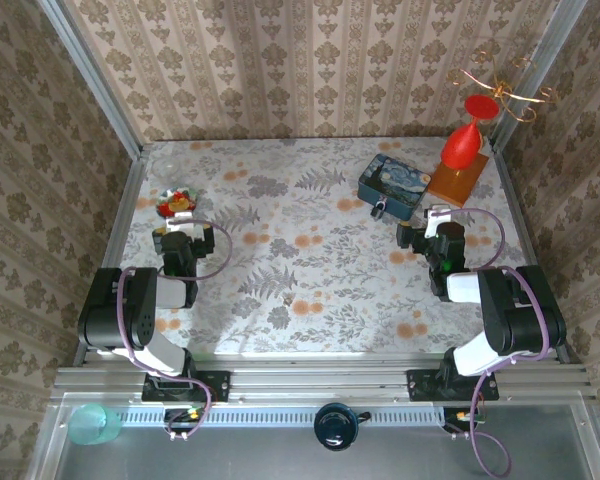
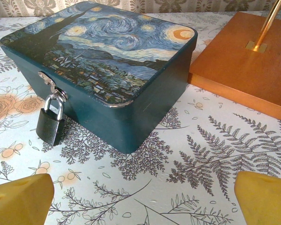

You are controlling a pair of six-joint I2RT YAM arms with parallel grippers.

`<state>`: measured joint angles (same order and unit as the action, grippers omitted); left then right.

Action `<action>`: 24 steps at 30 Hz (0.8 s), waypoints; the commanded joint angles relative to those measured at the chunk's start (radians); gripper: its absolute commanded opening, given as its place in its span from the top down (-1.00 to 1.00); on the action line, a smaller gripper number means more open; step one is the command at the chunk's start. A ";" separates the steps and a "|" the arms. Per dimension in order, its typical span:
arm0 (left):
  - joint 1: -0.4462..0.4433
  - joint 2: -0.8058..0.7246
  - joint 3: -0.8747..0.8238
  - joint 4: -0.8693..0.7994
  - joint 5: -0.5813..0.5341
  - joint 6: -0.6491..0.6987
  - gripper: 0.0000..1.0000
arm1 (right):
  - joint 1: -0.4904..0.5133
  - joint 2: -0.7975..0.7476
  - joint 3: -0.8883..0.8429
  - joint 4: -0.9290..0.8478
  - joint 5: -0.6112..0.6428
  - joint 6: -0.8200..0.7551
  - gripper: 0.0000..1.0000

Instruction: Unlock a padlock with a key

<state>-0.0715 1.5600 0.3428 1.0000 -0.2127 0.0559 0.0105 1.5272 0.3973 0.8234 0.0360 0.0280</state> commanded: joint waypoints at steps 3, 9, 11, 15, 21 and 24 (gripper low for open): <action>-0.010 -0.102 -0.052 0.037 0.080 0.053 -1.00 | 0.024 -0.071 -0.004 -0.009 -0.042 -0.050 -1.00; -0.077 -0.362 -0.014 -0.239 0.076 0.098 -1.00 | 0.079 -0.214 0.000 -0.123 -0.030 -0.111 -1.00; -0.092 -0.439 -0.001 -0.301 0.066 0.063 -1.00 | 0.104 -0.282 0.003 -0.172 -0.013 -0.128 -1.00; -0.099 -0.584 0.036 -0.448 0.048 -0.122 -1.00 | 0.133 -0.454 0.033 -0.278 -0.041 -0.008 -1.00; -0.065 -0.765 0.108 -0.824 -0.002 -0.426 -1.00 | 0.131 -0.617 0.198 -0.726 0.061 0.445 -1.00; -0.034 -0.879 0.076 -0.950 -0.003 -0.572 -1.00 | 0.112 -0.655 0.201 -0.798 -0.005 0.507 -1.00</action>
<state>-0.1287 0.7635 0.4252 0.2726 -0.2066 -0.3111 0.1360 0.8978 0.5873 0.2436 0.0448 0.3534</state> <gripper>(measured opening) 0.999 0.999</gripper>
